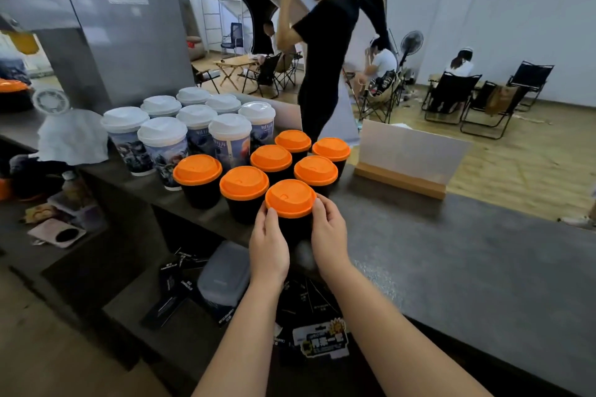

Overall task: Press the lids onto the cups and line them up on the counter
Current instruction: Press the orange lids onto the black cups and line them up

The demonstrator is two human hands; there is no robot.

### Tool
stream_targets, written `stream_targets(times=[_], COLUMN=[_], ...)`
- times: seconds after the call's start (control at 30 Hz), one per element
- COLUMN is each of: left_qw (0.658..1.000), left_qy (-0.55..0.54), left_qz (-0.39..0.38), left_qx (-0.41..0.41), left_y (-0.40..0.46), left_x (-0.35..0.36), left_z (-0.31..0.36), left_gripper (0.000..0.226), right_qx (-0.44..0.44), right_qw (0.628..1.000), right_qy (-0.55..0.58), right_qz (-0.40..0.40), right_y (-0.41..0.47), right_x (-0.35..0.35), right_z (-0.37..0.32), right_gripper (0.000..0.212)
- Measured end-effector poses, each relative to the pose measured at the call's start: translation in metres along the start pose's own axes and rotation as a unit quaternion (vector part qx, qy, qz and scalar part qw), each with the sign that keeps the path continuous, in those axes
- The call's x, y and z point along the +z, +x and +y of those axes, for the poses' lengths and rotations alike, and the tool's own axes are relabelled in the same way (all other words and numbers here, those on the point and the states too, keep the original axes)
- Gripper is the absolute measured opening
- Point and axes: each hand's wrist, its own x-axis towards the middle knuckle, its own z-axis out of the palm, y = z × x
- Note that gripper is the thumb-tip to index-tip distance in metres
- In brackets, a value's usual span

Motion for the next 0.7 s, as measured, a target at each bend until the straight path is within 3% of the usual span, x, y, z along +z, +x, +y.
stream_targets(times=[0.23, 0.37, 0.5, 0.7], left_qw=[0.995, 0.987, 0.986, 0.988], left_qy=[-0.061, -0.061, -0.052, -0.066], left_qz=[0.078, 0.125, 0.041, -0.064], left_qx=[-0.027, 0.08, 0.15, 0.126], left_y=[-0.023, -0.063, -0.083, -0.105], left_x=[-0.016, -0.008, 0.021, 0.085], left_z=[0.003, -0.001, 0.003, 0.007], left_gripper=[0.042, 0.035, 0.037, 0.037], right_qx=[-0.007, 0.001, -0.015, -0.033], right_qw=[0.998, 0.995, 0.989, 0.973], right_qy=[0.015, 0.047, 0.064, 0.085], right_qz=[0.066, 0.092, 0.134, 0.211], right_y=[-0.009, -0.016, -0.02, -0.038], right_x=[-0.021, -0.048, -0.083, -0.16], right_z=[-0.002, -0.004, -0.014, -0.029], right_gripper=[0.022, 0.022, 0.021, 0.023])
